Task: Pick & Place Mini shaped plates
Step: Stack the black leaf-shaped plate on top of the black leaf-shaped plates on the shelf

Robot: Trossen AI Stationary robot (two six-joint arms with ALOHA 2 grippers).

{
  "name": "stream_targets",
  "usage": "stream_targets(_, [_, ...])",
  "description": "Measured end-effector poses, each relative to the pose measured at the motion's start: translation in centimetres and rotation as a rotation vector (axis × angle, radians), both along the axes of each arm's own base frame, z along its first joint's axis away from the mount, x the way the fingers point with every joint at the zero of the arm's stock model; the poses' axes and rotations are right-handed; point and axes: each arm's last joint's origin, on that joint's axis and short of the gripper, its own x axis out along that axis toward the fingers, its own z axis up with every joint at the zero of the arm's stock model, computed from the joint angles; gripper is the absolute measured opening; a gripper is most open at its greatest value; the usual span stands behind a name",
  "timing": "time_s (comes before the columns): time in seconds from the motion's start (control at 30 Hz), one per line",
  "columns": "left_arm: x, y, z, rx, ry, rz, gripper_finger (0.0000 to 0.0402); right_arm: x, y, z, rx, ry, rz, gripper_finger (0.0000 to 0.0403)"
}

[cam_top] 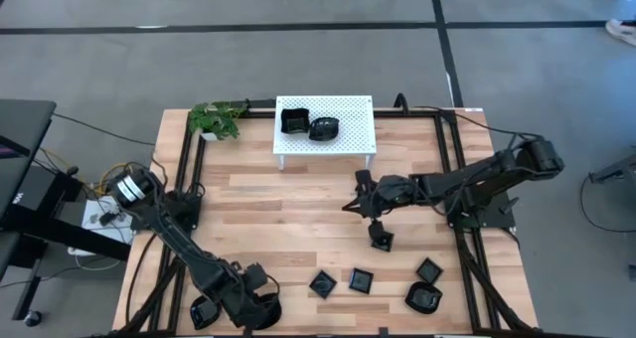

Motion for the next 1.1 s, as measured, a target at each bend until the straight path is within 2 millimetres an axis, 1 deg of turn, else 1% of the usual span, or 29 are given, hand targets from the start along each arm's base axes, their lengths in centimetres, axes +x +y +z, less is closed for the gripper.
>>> stream_targets(0.23, [0.2,0.1,-0.2,0.011,-0.005,0.01,0.0104,0.2,0.7,0.2,0.007,-0.04,0.024,0.0])
stream_targets(0.37, [0.5,-0.1,-0.5,-0.006,-0.021,0.011,0.0099,0.1,1.0,0.3,0.008,-0.042,0.037,0.0])
stream_targets(0.5, [0.7,-0.7,-1.3,-0.03,-0.014,-0.009,0.0072,0.1,1.0,0.3,0.024,-0.04,0.028,0.0])
stream_targets(0.57, [0.7,-0.7,-1.4,-0.026,-0.01,-0.034,0.0048,0.1,1.0,0.3,0.035,-0.04,0.023,0.0])
stream_targets(0.63, [0.7,-0.6,-1.0,-0.016,-0.038,-0.057,0.0019,0.1,1.0,0.3,0.038,-0.039,0.021,0.0])
stream_targets(0.67, [0.8,-0.4,-0.6,-0.005,-0.062,-0.064,0.001,0.1,1.0,0.3,0.038,-0.04,0.021,0.0])
stream_targets(0.73, [1.2,0.1,0.3,0.015,-0.117,-0.058,0.0008,0.1,1.0,0.3,0.038,-0.04,0.022,0.0])
stream_targets(0.8, [1.6,0.9,1.6,0.048,-0.192,-0.053,0.0007,0.1,1.0,0.3,0.038,-0.04,0.021,0.0])
stream_targets(0.87, [2.2,2.0,3.3,0.089,-0.278,-0.046,0.0007,0.1,1.0,0.3,0.038,-0.04,0.021,0.0])
stream_targets(0.97, [3.3,4.7,6.0,0.138,-0.382,-0.008,0.0007,0.1,1.0,0.3,0.043,-0.041,0.019,0.0])
stream_targets(1.1, [4.6,9.6,9.8,0.19,-0.492,0.011,0.0007,0.1,1.0,0.3,0.061,-0.039,0.01,0.0])
